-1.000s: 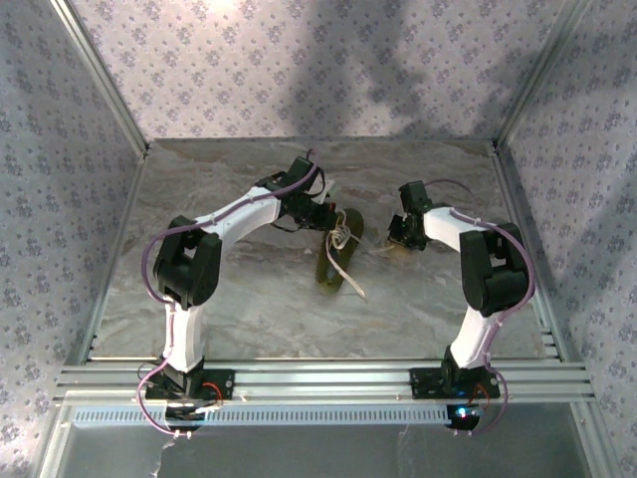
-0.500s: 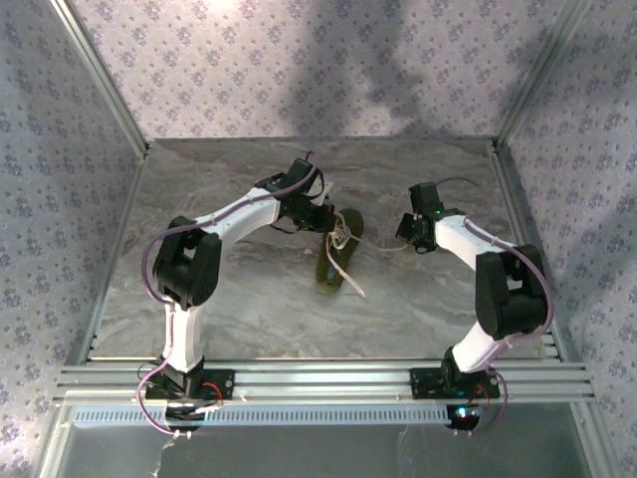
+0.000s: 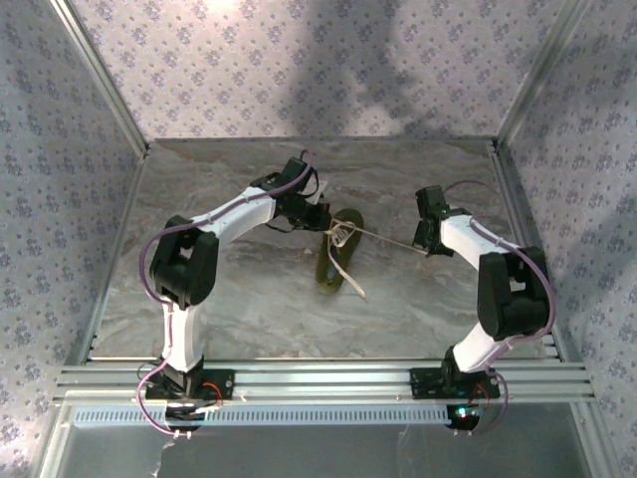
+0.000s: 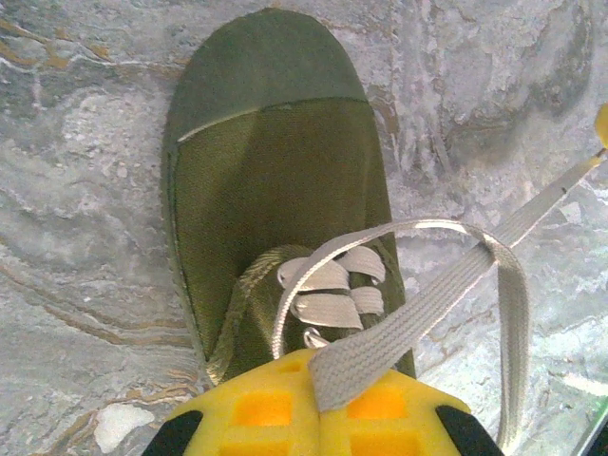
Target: Tie the shoes
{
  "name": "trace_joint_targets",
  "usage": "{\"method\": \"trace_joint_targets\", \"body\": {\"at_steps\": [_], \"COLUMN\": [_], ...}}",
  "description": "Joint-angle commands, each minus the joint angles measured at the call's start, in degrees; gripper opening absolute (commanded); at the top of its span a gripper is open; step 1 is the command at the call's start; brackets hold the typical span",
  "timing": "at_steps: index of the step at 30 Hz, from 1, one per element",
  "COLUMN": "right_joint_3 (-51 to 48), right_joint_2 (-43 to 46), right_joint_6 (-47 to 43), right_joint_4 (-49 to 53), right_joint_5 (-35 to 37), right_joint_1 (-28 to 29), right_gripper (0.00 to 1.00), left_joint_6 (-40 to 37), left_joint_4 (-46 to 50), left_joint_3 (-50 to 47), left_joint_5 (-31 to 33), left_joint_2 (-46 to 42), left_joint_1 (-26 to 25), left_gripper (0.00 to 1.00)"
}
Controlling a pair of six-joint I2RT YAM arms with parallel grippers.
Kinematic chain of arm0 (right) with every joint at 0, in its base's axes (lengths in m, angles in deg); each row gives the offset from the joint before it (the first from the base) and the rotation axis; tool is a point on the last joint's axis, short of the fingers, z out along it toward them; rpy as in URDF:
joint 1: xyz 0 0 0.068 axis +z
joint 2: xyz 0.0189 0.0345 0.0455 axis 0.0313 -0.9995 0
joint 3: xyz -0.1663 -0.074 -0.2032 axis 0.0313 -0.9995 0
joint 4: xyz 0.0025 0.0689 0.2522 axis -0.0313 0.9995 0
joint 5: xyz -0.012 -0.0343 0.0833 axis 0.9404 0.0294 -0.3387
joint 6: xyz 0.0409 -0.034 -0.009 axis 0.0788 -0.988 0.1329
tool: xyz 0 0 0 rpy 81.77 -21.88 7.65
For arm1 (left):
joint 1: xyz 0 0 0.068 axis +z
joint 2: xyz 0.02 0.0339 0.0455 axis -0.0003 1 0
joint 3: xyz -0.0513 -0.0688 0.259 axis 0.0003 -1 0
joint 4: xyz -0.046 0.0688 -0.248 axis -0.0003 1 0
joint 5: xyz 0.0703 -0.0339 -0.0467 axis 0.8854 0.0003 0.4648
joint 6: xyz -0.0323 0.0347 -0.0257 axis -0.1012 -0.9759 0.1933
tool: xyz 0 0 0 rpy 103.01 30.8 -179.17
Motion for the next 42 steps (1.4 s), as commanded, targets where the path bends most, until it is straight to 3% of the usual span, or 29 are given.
{"method": "trace_joint_targets", "body": {"at_steps": [1,11,17,20,23,25,28,30,33,36,42], "right_joint_3": [1.25,2.17,0.14,-1.61,-4.46,-7.54,-14.67,-19.71,-24.33,-25.52,-24.05], "right_joint_2": [-1.82,-4.25,1.77,6.67,12.41,16.11,20.93,22.87,22.98,20.07,14.32], "right_joint_6": [-1.87,-2.33,-2.02,-1.67,-2.65,-5.34,-11.91,-16.22,-16.73,-17.71,-19.25], "right_joint_4": [3.43,6.65,5.95,3.77,0.8,-4.22,-15.48,-22.23,-27.98,-30.58,-31.3], "right_joint_5": [1.25,1.32,2.57,3.97,4.29,0.37,-13.28,-23.32,-30.21,-34.99,-36.33], "right_joint_1": [0.72,2.67,4.17,5.97,9.68,13.27,18.14,20.07,20.86,21.78,22.75], "right_gripper": [0.0,0.03,0.21,0.4,0.45,0.45,0.48,0.5,0.52,0.52,0.5], "left_joint_6": [-1.73,-2.16,-3.12,-3.21,-3.12,-2.93,-2.88,-2.83,-2.65,-2.53,-2.34], "left_joint_4": [0.81,2.47,4.15,4.26,4.26,4.09,4.26,4.16,4.08,3.99,3.9], "left_joint_3": [0.25,2.04,3.34,3.63,3.62,3.68,3.91,3.91,3.97,4.0,4.02], "left_joint_5": [-1.96,-3.73,-4.69,-4.78,-4.69,-4.52,-4.36,-4.25,-4.25,-4.25,-4.25], "left_joint_2": [-1.37,2.03,3.31,3.4,3.26,3.14,3.02,2.93,2.95,2.93,2.72], "left_joint_1": [0.38,0.3,-0.05,-0.15,-0.2,-0.16,-0.19,-0.17,-0.16,-0.28,-0.36], "left_gripper": [0.0,0.0,0.0,0.0,0.0,0.0,0.0,0.0,0.0,0.0,0.0]}}
